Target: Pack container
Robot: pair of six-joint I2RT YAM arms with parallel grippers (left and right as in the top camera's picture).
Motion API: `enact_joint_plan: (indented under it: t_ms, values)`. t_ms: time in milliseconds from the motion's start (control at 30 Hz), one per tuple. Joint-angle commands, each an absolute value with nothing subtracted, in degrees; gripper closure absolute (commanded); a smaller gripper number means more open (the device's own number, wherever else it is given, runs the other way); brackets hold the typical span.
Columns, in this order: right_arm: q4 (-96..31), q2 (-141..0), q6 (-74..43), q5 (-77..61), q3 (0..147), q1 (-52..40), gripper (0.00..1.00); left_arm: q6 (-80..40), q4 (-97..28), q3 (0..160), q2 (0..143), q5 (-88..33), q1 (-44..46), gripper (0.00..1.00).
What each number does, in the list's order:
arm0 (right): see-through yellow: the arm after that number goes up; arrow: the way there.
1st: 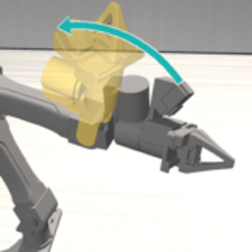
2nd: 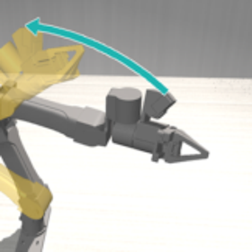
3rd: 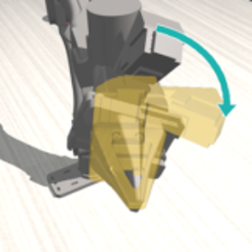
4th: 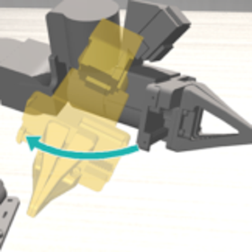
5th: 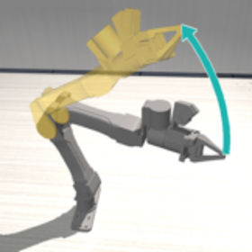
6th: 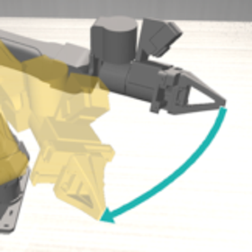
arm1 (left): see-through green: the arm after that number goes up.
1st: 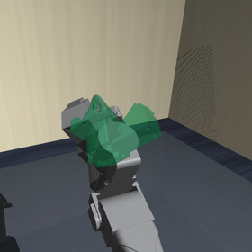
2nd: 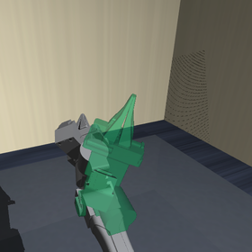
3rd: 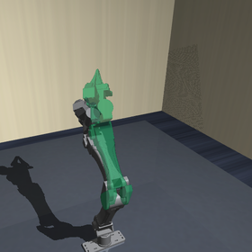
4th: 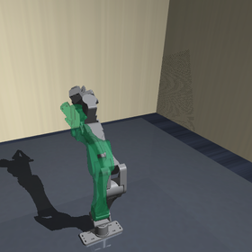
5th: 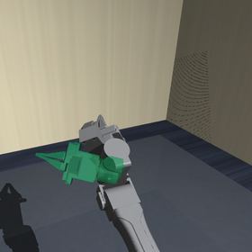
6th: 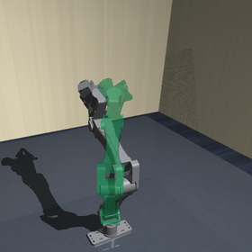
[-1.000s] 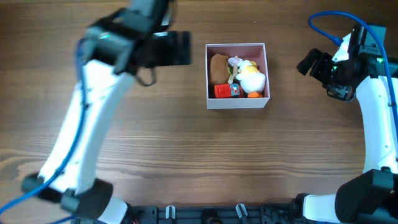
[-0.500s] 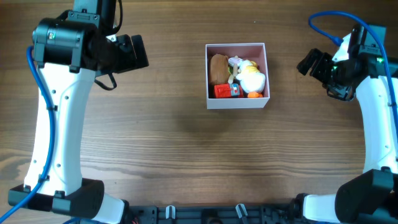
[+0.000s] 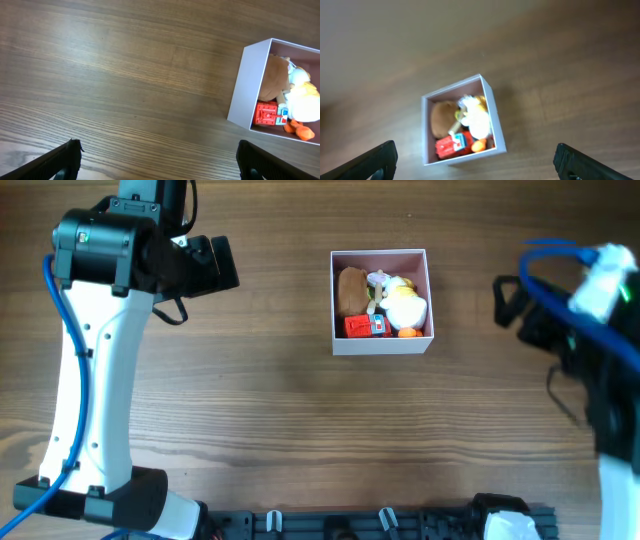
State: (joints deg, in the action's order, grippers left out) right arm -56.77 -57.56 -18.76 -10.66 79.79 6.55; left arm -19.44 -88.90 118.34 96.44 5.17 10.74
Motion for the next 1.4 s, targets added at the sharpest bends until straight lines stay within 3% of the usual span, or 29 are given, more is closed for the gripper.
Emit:
enact_joint_plan:
  t_ms: [0, 400, 633, 900, 1367]
  values:
    - [-55.94, -48.53, -12.1, -3.77, 76.53, 6.28, 0.0, -19.79, -88.79, 118.19, 96.79, 5.89, 10.37, 0.0]
    - [-38.41, -22.0, 10.39, -13.98, 39.81, 6.28, 0.0, -19.79, -88.79, 118.19, 96.79, 5.89, 10.37, 0.0]
    - [-30.61, -7.35, 10.31, -19.64, 17.39, 6.28, 0.0, -19.79, -88.79, 118.19, 96.79, 5.89, 10.37, 0.0]
    - [-29.02, -0.21, 10.33, -21.58, 8.93, 6.28, 0.0, -19.79, -88.79, 118.19, 96.79, 5.89, 10.37, 0.0]
    - [-28.95, -0.21, 10.37, -21.71, 8.88, 6.28, 0.0, -19.79, -88.79, 118.19, 96.79, 5.89, 10.37, 0.0]
